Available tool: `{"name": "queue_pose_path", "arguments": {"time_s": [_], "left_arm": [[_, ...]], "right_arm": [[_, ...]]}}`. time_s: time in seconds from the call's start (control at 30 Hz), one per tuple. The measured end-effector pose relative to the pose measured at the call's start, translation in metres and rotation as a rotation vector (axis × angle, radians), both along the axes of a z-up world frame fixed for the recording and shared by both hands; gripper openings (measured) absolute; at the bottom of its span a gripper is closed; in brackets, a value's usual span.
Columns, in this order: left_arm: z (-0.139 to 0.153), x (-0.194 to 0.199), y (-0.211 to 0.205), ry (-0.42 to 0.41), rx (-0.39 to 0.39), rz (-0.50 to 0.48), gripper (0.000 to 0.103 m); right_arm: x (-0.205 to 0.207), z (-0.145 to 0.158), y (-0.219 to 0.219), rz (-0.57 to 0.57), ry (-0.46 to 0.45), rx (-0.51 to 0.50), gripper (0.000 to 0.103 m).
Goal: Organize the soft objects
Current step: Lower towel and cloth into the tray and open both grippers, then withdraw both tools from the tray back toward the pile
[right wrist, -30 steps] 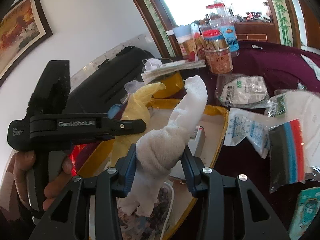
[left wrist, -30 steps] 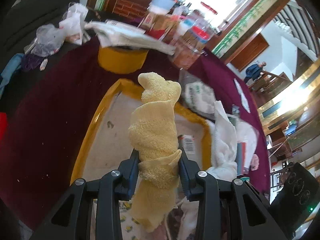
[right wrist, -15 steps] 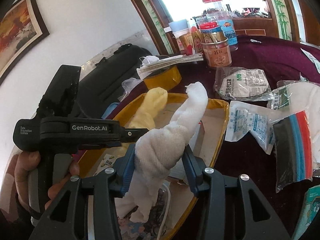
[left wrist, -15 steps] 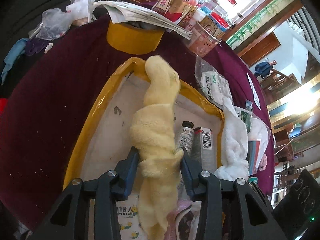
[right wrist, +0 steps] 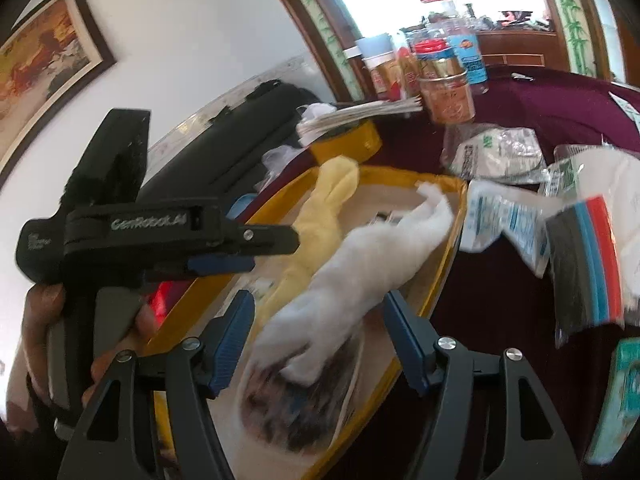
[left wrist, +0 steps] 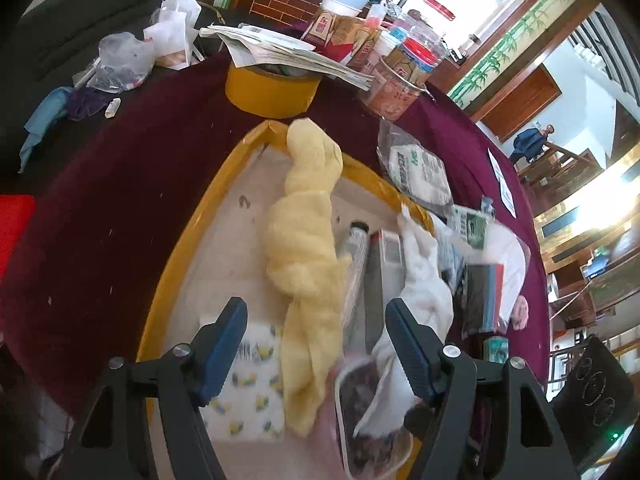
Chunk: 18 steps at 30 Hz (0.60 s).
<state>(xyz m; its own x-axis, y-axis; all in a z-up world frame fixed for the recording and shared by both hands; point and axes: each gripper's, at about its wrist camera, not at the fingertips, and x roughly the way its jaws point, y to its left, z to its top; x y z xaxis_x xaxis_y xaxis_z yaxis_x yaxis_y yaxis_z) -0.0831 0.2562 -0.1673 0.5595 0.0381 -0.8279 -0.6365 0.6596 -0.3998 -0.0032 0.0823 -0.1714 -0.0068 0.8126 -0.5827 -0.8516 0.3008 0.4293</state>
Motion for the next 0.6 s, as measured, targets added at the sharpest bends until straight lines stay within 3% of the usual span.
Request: {"name": "queue_pose_path", "arguments": {"time_s": [0.17, 0.37, 0.6], "left_arm": [[0.006, -0.015, -0.023, -0.030, 0.022, 0.016, 0.075], [0.019, -0.020, -0.047, -0.054, 0.101, 0.035, 0.075], [0.028, -0.006, -0.080, -0.092, 0.118, -0.038, 0.075]], "right_arm": [[-0.008, 0.006, -0.027, 0.001, 0.010, 0.017, 0.066], [-0.005, 0.002, -0.059, -0.046, 0.042, 0.017, 0.067], [0.005, 0.000, -0.089, -0.105, 0.076, 0.031, 0.067]]}}
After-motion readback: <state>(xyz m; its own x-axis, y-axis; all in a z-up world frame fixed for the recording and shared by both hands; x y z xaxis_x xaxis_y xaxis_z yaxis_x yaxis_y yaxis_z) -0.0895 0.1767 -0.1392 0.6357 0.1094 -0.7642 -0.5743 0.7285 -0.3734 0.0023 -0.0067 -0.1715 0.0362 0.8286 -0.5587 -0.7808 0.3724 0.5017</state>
